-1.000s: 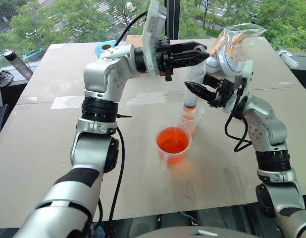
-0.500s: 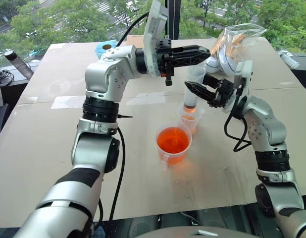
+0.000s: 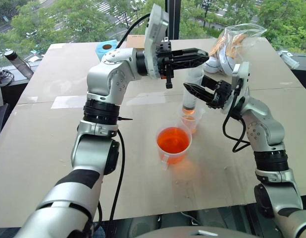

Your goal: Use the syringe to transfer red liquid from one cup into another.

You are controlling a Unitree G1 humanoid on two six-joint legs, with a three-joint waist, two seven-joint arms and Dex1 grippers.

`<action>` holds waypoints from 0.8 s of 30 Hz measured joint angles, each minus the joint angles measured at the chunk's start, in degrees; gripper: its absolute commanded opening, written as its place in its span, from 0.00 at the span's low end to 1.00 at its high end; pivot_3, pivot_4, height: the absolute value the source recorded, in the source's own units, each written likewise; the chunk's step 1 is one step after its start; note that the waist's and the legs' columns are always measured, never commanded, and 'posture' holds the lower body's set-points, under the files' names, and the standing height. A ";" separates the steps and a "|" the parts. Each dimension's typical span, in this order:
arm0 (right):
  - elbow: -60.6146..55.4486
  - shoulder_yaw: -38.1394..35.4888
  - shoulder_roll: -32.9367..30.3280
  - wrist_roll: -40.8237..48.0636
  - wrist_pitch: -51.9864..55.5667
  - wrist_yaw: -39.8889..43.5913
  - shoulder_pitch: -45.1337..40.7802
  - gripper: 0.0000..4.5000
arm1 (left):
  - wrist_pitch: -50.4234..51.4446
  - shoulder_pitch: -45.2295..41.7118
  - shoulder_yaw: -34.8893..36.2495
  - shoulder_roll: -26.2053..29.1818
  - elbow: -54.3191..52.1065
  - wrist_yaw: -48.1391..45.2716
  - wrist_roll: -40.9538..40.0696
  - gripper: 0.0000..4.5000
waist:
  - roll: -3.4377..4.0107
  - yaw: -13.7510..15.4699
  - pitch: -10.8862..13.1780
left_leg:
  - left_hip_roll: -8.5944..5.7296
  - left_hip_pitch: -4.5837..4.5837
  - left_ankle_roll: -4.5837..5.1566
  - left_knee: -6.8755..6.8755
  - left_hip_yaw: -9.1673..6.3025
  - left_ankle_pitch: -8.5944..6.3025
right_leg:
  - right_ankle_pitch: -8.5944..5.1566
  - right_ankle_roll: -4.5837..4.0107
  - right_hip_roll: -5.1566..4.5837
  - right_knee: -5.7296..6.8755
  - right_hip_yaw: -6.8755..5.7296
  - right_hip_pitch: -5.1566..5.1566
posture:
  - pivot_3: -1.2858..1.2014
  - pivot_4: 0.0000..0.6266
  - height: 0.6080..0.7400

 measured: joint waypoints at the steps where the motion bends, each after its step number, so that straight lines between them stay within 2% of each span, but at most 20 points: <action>1: 0.00 0.00 0.00 0.00 0.00 -0.01 0.00 0.34 | 0.00 0.08 -0.06 0.00 -0.02 0.00 0.00 0.00 | 0.00 0.00 0.00 | 0.00 0.00 0.00 0.00 0.00 0.00 | 0.00 0.00 0.00 0.00 0.00 0.00 | 0.52 0.24 1.00; 19: 1.16 -0.04 -0.90 -0.06 0.01 0.11 -2.41 0.34 | 0.55 1.70 -0.25 -0.06 -1.36 0.79 0.03 0.00 | 0.00 0.00 0.00 | 0.00 0.00 0.00 0.00 0.00 0.00 | 0.00 0.00 0.00 0.00 0.00 0.00 | 0.52 0.24 1.00; 21: 1.16 -0.04 -0.97 -0.06 0.01 0.18 -2.41 0.34 | 0.90 1.73 -0.21 -0.08 -1.52 0.85 -0.04 0.19 | 0.00 -0.01 0.00 | 0.00 0.00 0.00 0.00 0.00 0.00 | 0.00 0.00 0.00 0.00 0.00 0.00 | 0.52 0.24 1.00; 22: 1.16 -0.09 -1.13 -0.06 0.01 0.16 -2.40 0.34 | 1.21 1.74 -0.12 -0.06 -1.55 0.90 -0.06 0.25 | 0.00 -0.01 0.00 | 0.00 0.00 0.00 0.00 0.00 0.00 | 0.00 0.00 0.00 0.00 0.00 0.00 | 0.52 0.24 1.00; 24: 1.16 -0.32 -1.46 -0.06 0.01 0.25 -2.39 0.34 | 1.69 1.74 0.05 0.06 -1.51 1.14 -0.06 0.45 | 0.00 -0.01 0.00 | 0.00 0.00 0.00 0.00 0.00 0.00 | 0.00 0.00 0.00 0.00 0.00 0.00 | 0.52 0.24 1.00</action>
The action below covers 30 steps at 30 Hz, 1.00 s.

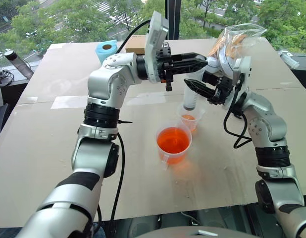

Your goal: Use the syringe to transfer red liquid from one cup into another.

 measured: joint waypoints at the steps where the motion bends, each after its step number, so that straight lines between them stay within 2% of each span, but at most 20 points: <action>1: 0.00 -0.04 0.01 0.00 0.00 0.00 0.01 0.34 | 0.05 0.00 0.00 -0.01 0.00 0.06 0.02 0.56 | 0.00 0.00 0.00 | 0.00 0.00 0.00 0.00 0.00 0.00 | 0.00 0.00 0.00 0.00 0.00 0.00 | 0.52 0.24 1.00; 3: 0.00 -0.04 0.05 0.03 0.02 -0.10 0.02 0.34 | -0.01 0.00 -0.16 -0.11 -0.09 0.18 0.05 0.79 | 0.00 0.00 0.00 | 0.00 0.00 0.00 0.00 0.00 0.00 | 0.00 0.00 0.00 0.00 0.00 0.00 | 0.52 0.24 1.00; 5: -1.19 -0.60 0.28 1.13 -0.07 -0.02 -0.01 0.34 | 0.64 0.18 -0.63 -0.01 0.33 1.15 0.94 0.96 | 0.01 0.02 0.00 | 0.00 0.00 0.00 0.00 0.01 0.00 | 0.00 0.00 0.00 0.00 0.01 0.00 | 0.52 0.24 1.00; 13: -4.07 -1.87 0.26 3.03 0.27 -0.88 -0.09 0.34 | 2.96 -2.55 1.10 -0.10 0.94 2.71 -0.94 0.96 | 0.01 0.06 0.01 | 0.00 -0.02 0.00 0.00 -0.02 0.00 | 0.00 0.00 -0.01 0.00 -0.01 0.00 | 0.52 0.24 1.00; 17: -6.04 -2.01 -0.07 4.81 2.43 -0.98 0.54 0.34 | 4.09 -5.00 6.84 2.45 -0.25 6.56 -3.15 0.96 | 0.03 -0.44 0.01 | 0.02 0.02 0.00 -0.01 0.00 0.00 | 0.00 0.00 -0.04 0.00 0.05 -0.01 | 0.52 0.24 1.00; 23: -8.29 -5.12 -1.34 11.55 9.85 -5.19 -0.50 0.34 | 9.41 -3.45 12.45 6.30 -6.91 11.36 -7.99 0.96 | 0.04 -0.15 0.02 | 0.04 -0.01 0.00 0.00 -0.03 0.00 | 0.00 0.00 -0.21 0.01 0.01 0.00 | 0.52 0.24 1.00; 28: -9.24 -11.85 -6.66 20.49 18.91 -11.66 -5.24 0.34 | 14.90 3.23 15.87 12.15 -15.91 14.53 -12.00 0.96 | 0.06 0.01 0.03 | 0.04 0.00 0.00 -0.01 -0.09 0.00 | 0.00 0.00 -0.25 -0.01 -0.03 0.01 | 0.52 0.24 1.00; 30: -9.23 -11.98 -14.46 23.72 28.06 -13.14 -6.10 0.34 | 18.23 8.55 17.61 15.24 -21.17 16.64 -14.05 0.96 | 0.10 0.06 0.06 | 0.01 -0.02 0.02 -0.05 -0.06 -0.01 | 0.00 0.00 -0.33 -0.01 -0.02 0.02 | 0.52 0.24 1.00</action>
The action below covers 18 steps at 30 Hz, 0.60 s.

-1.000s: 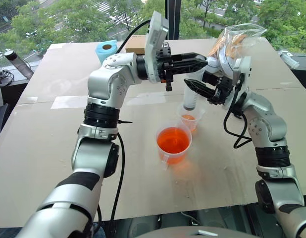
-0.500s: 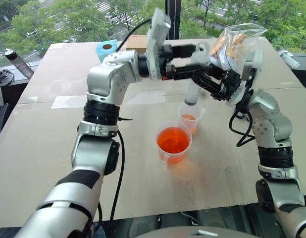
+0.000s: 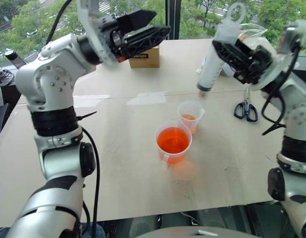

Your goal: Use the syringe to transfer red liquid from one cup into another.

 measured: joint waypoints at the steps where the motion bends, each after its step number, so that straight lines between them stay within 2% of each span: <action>1: 0.15 0.01 -5.40 0.64 4.78 -0.04 0.53 0.34 | 1.45 3.64 1.18 2.14 -2.49 0.59 -0.73 0.96 | -0.01 0.04 0.00 | 0.00 0.01 0.01 -0.08 0.02 -0.01 | 0.00 0.00 -0.04 0.00 0.00 0.00 | 0.52 0.24 1.00; 3: 1.13 -0.48 -12.86 1.07 12.23 -0.01 1.85 0.34 | 3.66 10.12 3.87 5.68 -4.84 2.57 -1.00 0.96 | -0.04 0.05 0.01 | 0.00 -0.01 0.02 -0.12 0.00 -0.01 | -0.01 -0.01 -0.03 -0.09 -0.03 0.00 | 0.52 0.24 1.00; 5: 1.01 0.52 -15.74 1.16 15.80 1.06 3.20 0.34 | 3.98 14.49 4.61 7.12 -7.54 3.94 -0.54 0.96 | -0.04 0.07 0.01 | 0.00 0.02 0.02 -0.13 0.03 -0.01 | -0.01 -0.01 -0.04 -0.24 0.00 0.01 | 0.52 0.24 1.00; 9: -0.10 8.37 -25.05 -2.91 22.27 4.29 8.80 0.34 | 0.26 31.26 4.55 12.89 -13.50 5.88 5.90 0.96 | -0.03 -0.15 0.00 | 0.01 0.09 0.03 -0.24 0.12 -0.02 | -0.01 -0.02 -0.04 -0.30 0.12 0.01 | 0.52 0.24 1.00; 12: -0.21 14.98 -25.20 -8.16 23.02 3.38 9.97 0.34 | -2.46 39.25 3.80 13.37 -15.42 6.23 9.22 0.96 | -0.03 0.01 0.00 | 0.02 0.10 0.04 -0.25 0.11 -0.02 | -0.01 -0.03 -0.09 -0.28 0.11 0.00 | 0.52 0.24 1.00; 15: 1.00 19.79 -22.31 -14.02 20.92 1.79 10.09 0.34 | -4.86 43.98 3.65 12.37 -18.10 7.40 10.79 0.96 | -0.04 0.30 0.00 | 0.01 0.08 0.04 -0.25 0.11 -0.03 | -0.01 -0.03 -0.14 -0.29 0.10 0.00 | 0.52 0.24 1.00; 17: 3.46 21.20 -19.19 -17.51 18.26 0.70 10.05 0.56 | -7.24 46.49 3.65 10.45 -19.56 9.16 11.98 0.97 | -0.06 0.44 -0.02 | 0.01 0.05 0.04 -0.26 0.10 -0.03 | 0.00 -0.03 -0.16 -0.34 0.08 0.00 | 0.52 0.24 1.00; 18: 4.24 21.41 -18.27 -18.44 17.48 0.55 10.02 0.61 | -7.71 47.08 3.64 9.55 -19.97 9.77 12.16 0.97 | -0.06 0.50 -0.02 | 0.01 0.04 0.04 -0.25 0.10 -0.03 | 0.00 -0.02 -0.15 -0.36 0.07 0.00 | 0.52 0.24 1.00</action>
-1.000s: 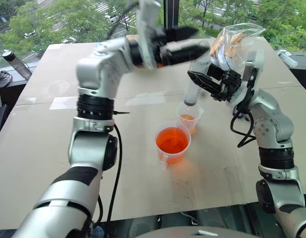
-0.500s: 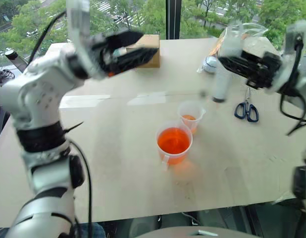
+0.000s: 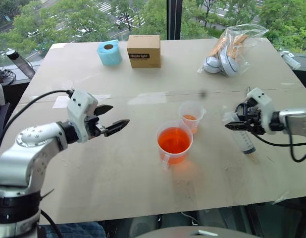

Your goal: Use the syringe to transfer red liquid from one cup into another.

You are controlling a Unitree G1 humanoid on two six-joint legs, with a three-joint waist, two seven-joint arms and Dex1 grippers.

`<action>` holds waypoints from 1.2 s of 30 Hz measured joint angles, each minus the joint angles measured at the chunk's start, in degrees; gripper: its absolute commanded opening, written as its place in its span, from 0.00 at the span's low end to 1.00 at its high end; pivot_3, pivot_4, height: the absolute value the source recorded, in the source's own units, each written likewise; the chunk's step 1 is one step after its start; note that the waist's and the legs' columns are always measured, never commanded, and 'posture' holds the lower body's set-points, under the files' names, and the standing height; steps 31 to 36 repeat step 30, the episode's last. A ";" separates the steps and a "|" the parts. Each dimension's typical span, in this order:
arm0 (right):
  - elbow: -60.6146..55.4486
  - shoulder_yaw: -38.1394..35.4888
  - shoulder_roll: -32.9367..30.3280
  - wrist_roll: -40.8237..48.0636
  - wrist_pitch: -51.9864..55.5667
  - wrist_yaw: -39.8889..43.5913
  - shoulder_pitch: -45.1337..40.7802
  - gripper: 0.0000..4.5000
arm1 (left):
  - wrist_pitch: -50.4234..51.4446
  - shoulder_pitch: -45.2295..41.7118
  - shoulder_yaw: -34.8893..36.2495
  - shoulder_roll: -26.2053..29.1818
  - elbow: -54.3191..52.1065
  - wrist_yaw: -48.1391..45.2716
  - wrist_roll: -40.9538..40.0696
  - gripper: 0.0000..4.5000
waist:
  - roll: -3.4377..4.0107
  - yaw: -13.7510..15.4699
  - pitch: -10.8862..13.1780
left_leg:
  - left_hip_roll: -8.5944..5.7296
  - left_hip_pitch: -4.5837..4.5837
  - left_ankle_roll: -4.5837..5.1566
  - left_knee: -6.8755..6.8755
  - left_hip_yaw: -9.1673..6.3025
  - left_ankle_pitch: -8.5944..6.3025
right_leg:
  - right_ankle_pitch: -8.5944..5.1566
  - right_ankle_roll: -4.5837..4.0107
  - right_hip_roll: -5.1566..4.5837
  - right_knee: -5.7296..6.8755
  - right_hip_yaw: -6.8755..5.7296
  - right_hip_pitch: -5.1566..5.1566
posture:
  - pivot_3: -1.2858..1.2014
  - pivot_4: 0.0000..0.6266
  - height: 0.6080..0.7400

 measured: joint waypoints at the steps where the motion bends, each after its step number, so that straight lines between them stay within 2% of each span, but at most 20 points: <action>1: 1.26 0.07 1.12 -1.23 -1.23 -0.01 -0.02 0.72 | -0.72 1.18 0.00 -1.04 -1.05 0.75 0.14 0.97 | -0.01 0.00 0.00 | 0.00 -0.02 0.00 0.00 0.00 0.00 | 0.00 0.00 0.00 -0.02 -0.01 0.00 | 0.52 0.24 1.00; 3: 2.97 0.10 1.75 -3.06 -3.60 0.61 -0.01 0.94 | -1.11 3.42 -0.01 -2.05 -3.18 1.77 0.15 0.97 | 0.00 0.02 0.00 | 0.00 -0.03 0.00 0.00 0.00 0.00 | 0.00 0.00 0.00 -0.04 -0.01 -0.01 | 0.52 0.24 1.00; 4: 3.49 0.01 1.78 -3.93 -4.74 1.01 -0.04 0.98 | -1.15 4.38 -0.02 -2.38 -4.01 2.28 0.20 0.97 | 0.00 0.01 0.00 | 0.00 -0.03 0.00 -0.03 0.00 0.00 | 0.00 0.00 0.00 -0.05 -0.01 -0.01 | 0.52 0.24 1.00; 9: 5.65 -2.75 1.70 -5.71 -8.71 2.89 -0.04 0.98 | -1.20 8.03 0.48 -3.41 -6.26 3.94 0.22 0.97 | 0.01 -0.14 0.00 | 0.00 0.01 0.00 -0.05 0.01 0.00 | 0.00 0.00 0.00 -0.06 -0.01 0.01 | 0.52 0.24 1.00; 11: 4.72 -7.29 1.56 -5.80 -15.26 6.79 3.05 0.98 | -1.39 10.79 1.75 -4.57 -7.67 4.91 0.05 0.97 | 0.01 -0.06 -0.01 | 0.00 0.00 0.00 -0.07 -0.01 -0.01 | 0.00 0.00 0.01 -0.09 -0.02 0.02 | 0.52 0.24 1.00; 15: 1.55 -15.62 2.44 -2.43 -23.74 14.24 12.21 0.98 | -2.25 16.18 3.09 -5.51 -9.59 5.07 0.11 0.97 | 0.00 0.16 -0.01 | 0.00 0.01 0.01 -0.12 -0.03 -0.01 | 0.00 0.00 0.00 -0.16 -0.05 0.05 | 0.52 0.24 1.00; 18: 0.55 -23.18 3.92 -2.22 -32.54 19.12 26.08 0.98 | -5.73 24.72 3.84 -7.79 -11.55 4.96 1.44 0.97 | -0.01 0.78 -0.14 | 0.01 0.05 0.07 -0.26 -0.01 -0.05 | 0.01 0.01 0.00 -0.42 -0.07 0.18 | 0.52 0.24 1.00; 23: 4.50 -27.60 5.63 -4.85 -47.38 27.85 37.62 0.98 | -12.02 33.16 2.70 -10.85 -12.73 4.79 5.13 0.97 | 0.17 0.87 -0.24 | 0.01 0.45 0.32 -0.28 0.01 -0.20 | 0.00 -0.03 -0.02 -0.42 -0.06 0.53 | 0.52 0.24 1.00; 26: 9.98 -27.87 6.03 -8.97 -55.93 31.22 41.96 0.98 | -17.16 36.97 0.80 -13.25 -11.36 4.50 8.16 0.97 | 0.19 0.86 -0.25 | 0.01 1.15 0.42 -0.42 0.02 -0.27 | -0.03 -0.08 -0.05 -0.53 -0.05 1.18 | 0.52 0.24 1.00; 30: 14.31 -27.46 8.15 -11.63 -63.29 32.88 44.11 0.98 | -21.27 38.09 0.38 -14.47 -9.42 3.84 9.35 0.97 | 0.30 0.85 -0.32 | 0.02 1.17 0.42 -0.43 0.01 -0.27 | -0.05 -0.20 -0.07 -0.51 -0.05 1.18 | 0.52 0.24 1.00; 36: 14.31 -27.46 8.15 -11.63 -63.29 32.88 44.11 0.98 | -21.27 38.09 0.38 -14.47 -9.42 3.84 9.35 0.97 | 0.30 0.85 -0.32 | 0.02 1.17 0.42 -0.43 0.01 -0.27 | -0.05 -0.20 -0.07 -0.51 -0.05 1.18 | 0.52 0.24 1.00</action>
